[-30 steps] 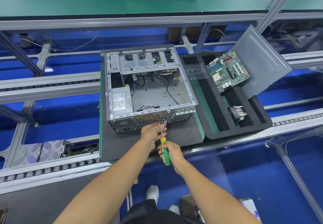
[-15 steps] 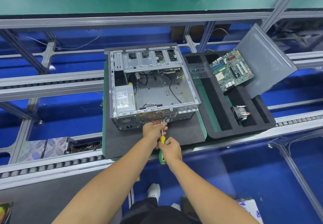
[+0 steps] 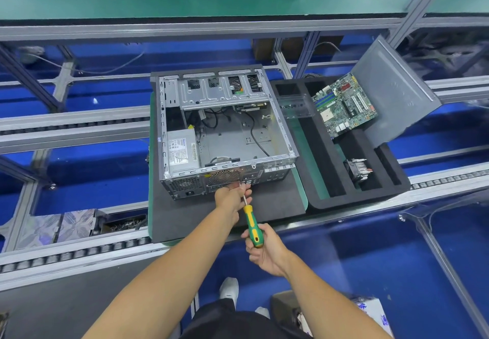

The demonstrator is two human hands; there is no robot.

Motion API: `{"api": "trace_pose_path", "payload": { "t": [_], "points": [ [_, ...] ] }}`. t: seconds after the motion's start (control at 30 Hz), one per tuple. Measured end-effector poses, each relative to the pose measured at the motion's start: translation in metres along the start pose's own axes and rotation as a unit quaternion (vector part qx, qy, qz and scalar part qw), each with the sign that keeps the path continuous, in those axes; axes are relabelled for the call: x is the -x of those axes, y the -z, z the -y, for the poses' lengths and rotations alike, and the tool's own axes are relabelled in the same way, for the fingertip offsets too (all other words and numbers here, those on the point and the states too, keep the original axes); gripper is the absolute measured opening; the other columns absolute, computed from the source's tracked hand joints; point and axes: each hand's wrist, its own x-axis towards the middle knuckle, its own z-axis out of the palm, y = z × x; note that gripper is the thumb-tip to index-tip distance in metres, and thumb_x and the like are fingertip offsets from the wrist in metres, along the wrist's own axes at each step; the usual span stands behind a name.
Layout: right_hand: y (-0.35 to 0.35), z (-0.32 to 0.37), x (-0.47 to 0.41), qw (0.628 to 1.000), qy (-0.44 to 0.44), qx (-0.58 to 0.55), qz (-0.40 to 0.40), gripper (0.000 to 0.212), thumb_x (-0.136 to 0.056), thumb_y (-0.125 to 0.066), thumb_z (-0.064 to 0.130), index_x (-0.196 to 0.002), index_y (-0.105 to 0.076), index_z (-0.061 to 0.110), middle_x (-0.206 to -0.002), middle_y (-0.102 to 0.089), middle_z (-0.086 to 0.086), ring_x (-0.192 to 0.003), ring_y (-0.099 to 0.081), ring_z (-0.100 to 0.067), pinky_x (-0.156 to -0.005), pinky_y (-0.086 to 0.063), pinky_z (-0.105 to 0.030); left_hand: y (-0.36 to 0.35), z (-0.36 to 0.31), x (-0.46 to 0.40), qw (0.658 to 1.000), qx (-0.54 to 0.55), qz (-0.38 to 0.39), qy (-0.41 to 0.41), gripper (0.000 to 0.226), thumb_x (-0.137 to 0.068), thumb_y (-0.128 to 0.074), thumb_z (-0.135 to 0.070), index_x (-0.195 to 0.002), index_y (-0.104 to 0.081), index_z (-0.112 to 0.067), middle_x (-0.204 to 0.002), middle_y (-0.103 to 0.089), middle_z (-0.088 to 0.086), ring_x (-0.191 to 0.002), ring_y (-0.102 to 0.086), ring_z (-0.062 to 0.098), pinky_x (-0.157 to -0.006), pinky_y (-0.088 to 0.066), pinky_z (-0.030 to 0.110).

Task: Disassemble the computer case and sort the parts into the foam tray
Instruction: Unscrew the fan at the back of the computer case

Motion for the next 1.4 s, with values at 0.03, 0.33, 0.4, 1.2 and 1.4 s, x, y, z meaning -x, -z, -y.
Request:
{"api": "trace_pose_path", "payload": {
  "t": [0.03, 0.33, 0.4, 1.2, 1.4],
  "points": [
    [-0.002, 0.001, -0.001, 1.000, 0.002, 0.002, -0.018, 0.044, -0.102, -0.038, 0.036, -0.091, -0.067, 0.005, -0.067, -0.053, -0.008, -0.048, -0.037, -0.014, -0.048, -0.037, -0.025, 0.000, 0.000, -0.001, 1.000, 0.002, 0.005, 0.000, 0.006, -0.100, -0.061, 0.000, -0.098, -0.059, -0.005, -0.089, -0.073, 0.007, -0.072, -0.068, 0.012, -0.058, -0.061, 0.024],
    [-0.019, -0.005, -0.008, 0.922, 0.207, 0.162, -0.285, 0.036, -0.083, -0.070, 0.004, -0.071, -0.038, 0.016, -0.068, -0.058, -0.005, -0.055, -0.048, -0.017, -0.047, -0.038, -0.030, -0.001, 0.004, 0.001, 1.000, 0.007, 0.022, -0.011, 0.020, -0.105, -0.054, -0.003, -0.124, -0.053, 0.002, -0.108, -0.071, 0.015, -0.084, -0.071, 0.016, -0.078, -0.060, 0.032],
    [-0.022, -0.008, -0.008, 0.875, 0.237, 0.242, -0.347, 0.038, -0.081, -0.072, 0.014, -0.073, -0.035, 0.020, -0.064, -0.053, 0.002, -0.054, -0.040, -0.018, -0.048, -0.031, -0.028, -0.001, 0.005, 0.002, 0.999, -0.021, 0.015, -0.026, 0.022, -0.102, -0.060, -0.005, -0.122, -0.058, 0.004, -0.106, -0.073, 0.014, -0.082, -0.072, 0.014, -0.068, -0.062, 0.028],
    [-0.031, 0.001, 0.001, 0.836, 0.209, 0.367, -0.351, 0.036, -0.083, -0.068, 0.019, -0.076, -0.032, 0.024, -0.066, -0.055, 0.000, -0.050, -0.047, -0.021, -0.048, -0.032, -0.028, 0.002, 0.009, 0.006, 0.997, -0.047, 0.018, -0.050, 0.029, -0.096, -0.070, -0.008, -0.121, -0.056, 0.001, -0.110, -0.073, 0.016, -0.091, -0.074, 0.021, -0.077, -0.060, 0.034],
    [-0.028, 0.002, -0.002, 0.852, 0.200, 0.391, -0.284, 0.028, -0.092, -0.061, 0.012, -0.082, -0.036, 0.020, -0.074, -0.055, -0.003, -0.053, -0.040, -0.017, -0.048, -0.030, -0.028, 0.004, 0.014, 0.004, 0.992, -0.099, 0.025, -0.067, 0.029, -0.093, -0.072, -0.001, -0.119, -0.060, -0.001, -0.099, -0.076, 0.017, -0.076, -0.075, 0.021, -0.071, -0.061, 0.032]
  ]
}}
